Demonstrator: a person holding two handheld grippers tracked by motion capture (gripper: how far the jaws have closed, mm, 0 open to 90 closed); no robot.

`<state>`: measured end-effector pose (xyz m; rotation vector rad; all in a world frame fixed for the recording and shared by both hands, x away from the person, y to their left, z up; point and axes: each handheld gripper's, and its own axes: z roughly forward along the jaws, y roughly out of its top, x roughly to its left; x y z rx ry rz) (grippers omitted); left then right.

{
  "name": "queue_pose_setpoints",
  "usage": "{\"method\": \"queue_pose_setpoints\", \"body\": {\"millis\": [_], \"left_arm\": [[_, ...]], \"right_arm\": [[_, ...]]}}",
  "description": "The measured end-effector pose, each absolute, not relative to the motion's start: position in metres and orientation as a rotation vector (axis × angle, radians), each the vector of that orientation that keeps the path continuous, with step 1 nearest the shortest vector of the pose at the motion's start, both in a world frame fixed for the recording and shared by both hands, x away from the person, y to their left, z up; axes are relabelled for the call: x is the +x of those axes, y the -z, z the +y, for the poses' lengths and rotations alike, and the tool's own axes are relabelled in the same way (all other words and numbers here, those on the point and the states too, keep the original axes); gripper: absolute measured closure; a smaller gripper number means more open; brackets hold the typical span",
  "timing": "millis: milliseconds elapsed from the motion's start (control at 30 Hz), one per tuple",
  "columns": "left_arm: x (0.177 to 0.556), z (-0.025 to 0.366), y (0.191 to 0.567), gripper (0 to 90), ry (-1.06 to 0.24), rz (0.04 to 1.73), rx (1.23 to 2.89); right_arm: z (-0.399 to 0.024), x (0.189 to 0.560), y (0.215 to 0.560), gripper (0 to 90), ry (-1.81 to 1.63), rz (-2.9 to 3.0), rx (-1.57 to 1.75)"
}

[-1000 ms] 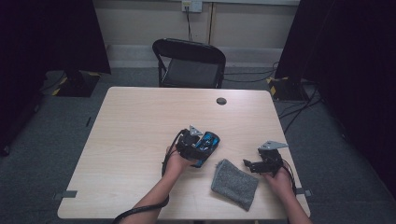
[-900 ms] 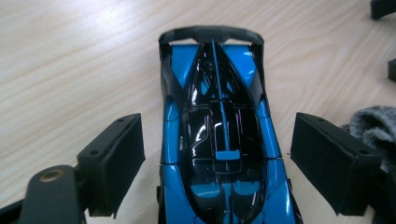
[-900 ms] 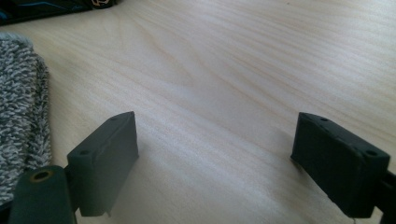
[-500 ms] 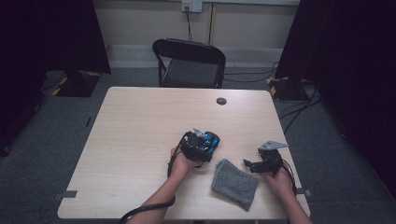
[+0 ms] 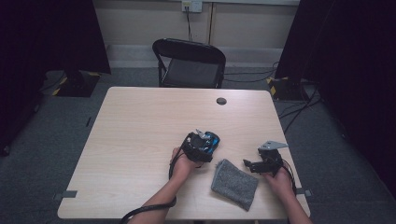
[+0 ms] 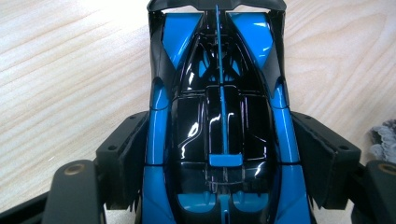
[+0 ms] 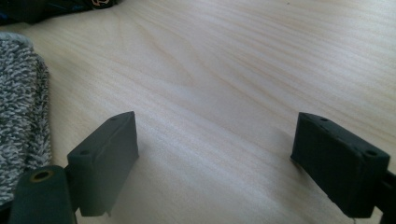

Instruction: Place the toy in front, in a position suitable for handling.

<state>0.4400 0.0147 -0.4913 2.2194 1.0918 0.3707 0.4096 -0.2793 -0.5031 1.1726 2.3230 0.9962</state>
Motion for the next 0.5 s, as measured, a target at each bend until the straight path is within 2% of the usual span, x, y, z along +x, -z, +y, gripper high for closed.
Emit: {"method": "queue_pose_setpoints", "body": {"millis": [500], "left_arm": [[0.438,0.026,0.484,26.3,-0.352,1.13,2.208]], "right_arm": [[-0.279,0.41,0.503,13.7,-0.996,2.323,1.174]]}}
